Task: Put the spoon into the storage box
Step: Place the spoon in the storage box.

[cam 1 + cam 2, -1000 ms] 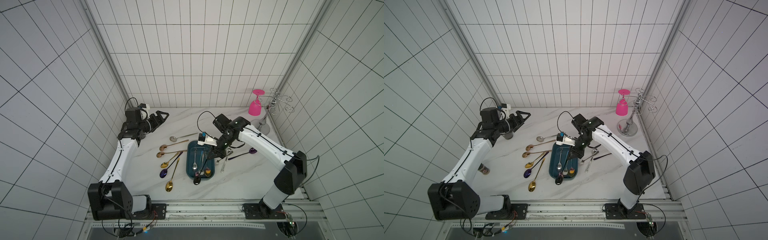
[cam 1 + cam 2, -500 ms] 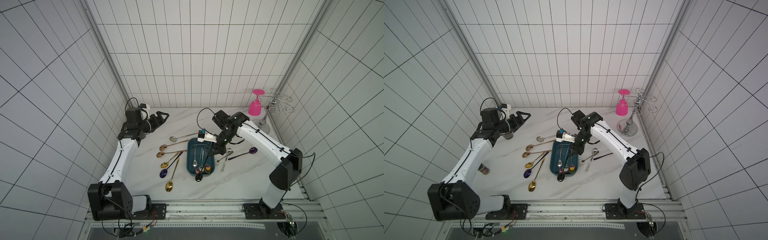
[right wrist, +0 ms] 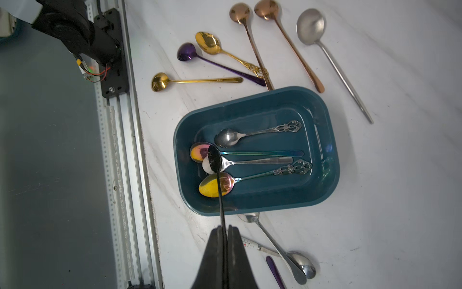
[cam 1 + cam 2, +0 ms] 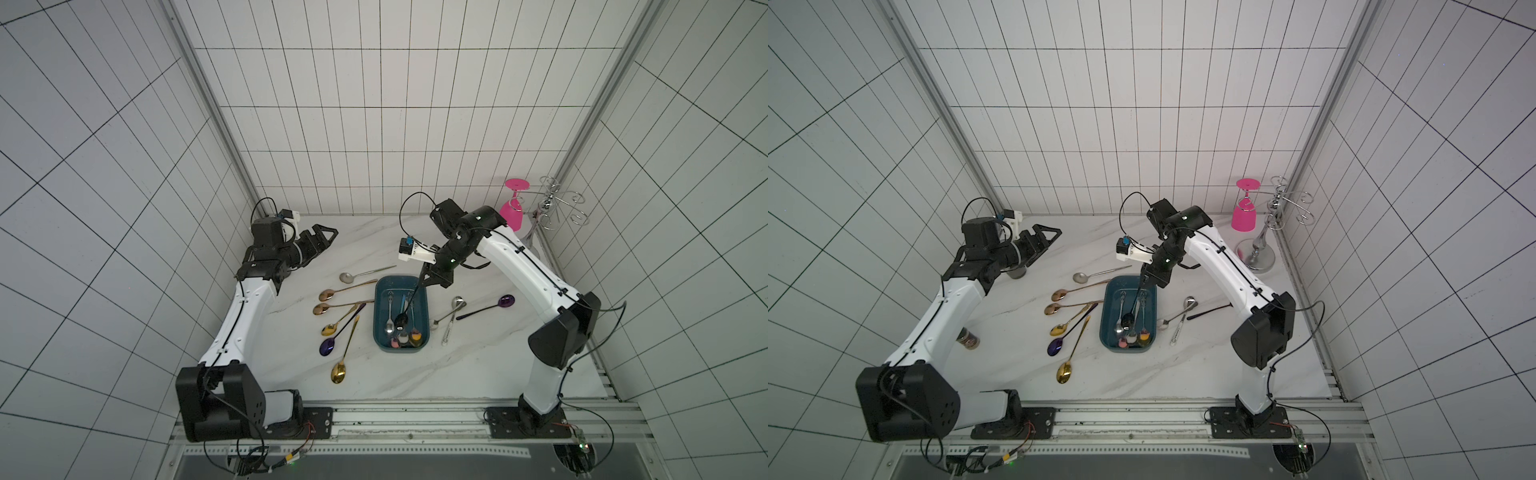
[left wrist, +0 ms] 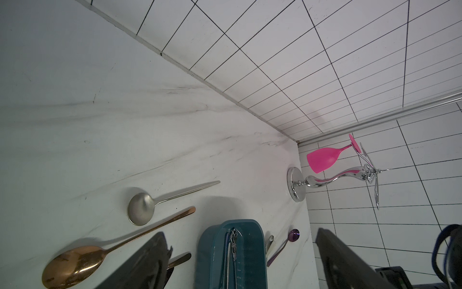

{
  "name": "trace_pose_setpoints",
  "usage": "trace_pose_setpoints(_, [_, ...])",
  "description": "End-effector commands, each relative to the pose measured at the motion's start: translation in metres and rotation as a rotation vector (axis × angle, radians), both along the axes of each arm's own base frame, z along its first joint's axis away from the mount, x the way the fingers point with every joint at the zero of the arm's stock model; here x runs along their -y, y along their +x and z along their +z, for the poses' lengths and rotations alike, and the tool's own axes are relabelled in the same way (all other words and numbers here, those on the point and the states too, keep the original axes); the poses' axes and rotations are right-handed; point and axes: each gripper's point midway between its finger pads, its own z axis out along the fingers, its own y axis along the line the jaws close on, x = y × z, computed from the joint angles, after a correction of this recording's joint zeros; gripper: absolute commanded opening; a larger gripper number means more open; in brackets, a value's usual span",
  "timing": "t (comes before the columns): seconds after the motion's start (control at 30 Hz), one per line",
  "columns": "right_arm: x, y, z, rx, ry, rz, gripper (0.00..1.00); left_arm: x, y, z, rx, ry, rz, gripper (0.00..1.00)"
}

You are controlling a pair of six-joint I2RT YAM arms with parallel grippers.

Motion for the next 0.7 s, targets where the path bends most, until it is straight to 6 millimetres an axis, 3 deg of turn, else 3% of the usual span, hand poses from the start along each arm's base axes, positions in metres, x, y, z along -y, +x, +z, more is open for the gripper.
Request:
trace_pose_setpoints(0.0, [0.003,0.004,-0.021,0.0,-0.08,0.023,0.0,-0.004,-0.001,0.008,0.042,0.013,0.011,0.94])
trace_pose_setpoints(0.5, [-0.022,-0.009,-0.043,-0.011,-0.118,0.116,0.04,-0.005,-0.001,0.006,0.039,0.012,0.017,0.95])
trace_pose_setpoints(0.67, [-0.023,-0.001,-0.037,0.06,-0.118,0.095,0.34,-0.006,-0.001,0.008,0.043,0.013,0.019,0.95])
